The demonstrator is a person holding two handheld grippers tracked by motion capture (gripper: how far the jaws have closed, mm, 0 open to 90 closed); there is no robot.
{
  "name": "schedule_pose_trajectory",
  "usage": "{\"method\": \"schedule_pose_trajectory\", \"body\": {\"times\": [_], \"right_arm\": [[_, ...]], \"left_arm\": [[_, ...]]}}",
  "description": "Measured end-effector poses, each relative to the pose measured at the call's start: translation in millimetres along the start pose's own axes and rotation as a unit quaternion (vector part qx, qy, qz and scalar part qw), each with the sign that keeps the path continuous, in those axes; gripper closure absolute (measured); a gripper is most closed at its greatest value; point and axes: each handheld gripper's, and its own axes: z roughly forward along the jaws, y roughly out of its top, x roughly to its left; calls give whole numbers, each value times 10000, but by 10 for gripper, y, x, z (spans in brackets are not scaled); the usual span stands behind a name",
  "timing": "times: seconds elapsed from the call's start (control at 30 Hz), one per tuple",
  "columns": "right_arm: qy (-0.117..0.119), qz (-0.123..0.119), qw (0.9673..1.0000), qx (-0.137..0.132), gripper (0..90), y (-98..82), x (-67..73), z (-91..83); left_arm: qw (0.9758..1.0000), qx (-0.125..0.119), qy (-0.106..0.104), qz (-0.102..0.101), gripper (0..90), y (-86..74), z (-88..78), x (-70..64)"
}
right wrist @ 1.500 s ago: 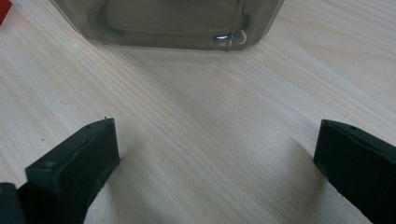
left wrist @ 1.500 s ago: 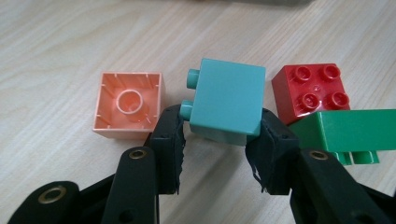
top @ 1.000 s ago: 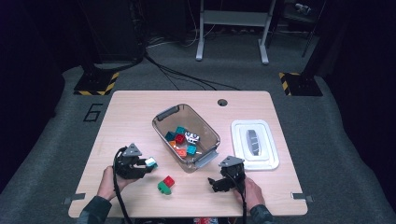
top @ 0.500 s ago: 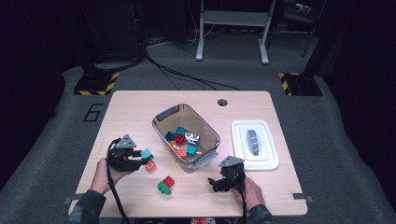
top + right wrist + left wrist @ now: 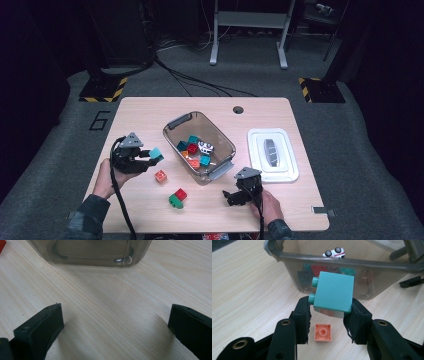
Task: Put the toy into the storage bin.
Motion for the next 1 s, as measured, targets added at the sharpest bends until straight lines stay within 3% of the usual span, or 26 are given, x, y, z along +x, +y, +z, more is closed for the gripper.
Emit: {"method": "schedule_pose_trajectory", "body": {"times": [0.3,0.53,0.87,1.0], "right_arm": [[0,0,10000,-1,0,0,0,0],[0,1,10000,1,0,0,0,0],[0,2,10000,1,0,-1,1,0],[0,0,10000,1,0,-1,1,0]], "left_arm": [[9999,-72,-25,132,579,250,-20,-36],[9996,-89,-114,242,578,427,55,-75],[9987,4,-340,381,578,651,331,-209],[9975,180,-459,504,578,734,451,-289]]}}
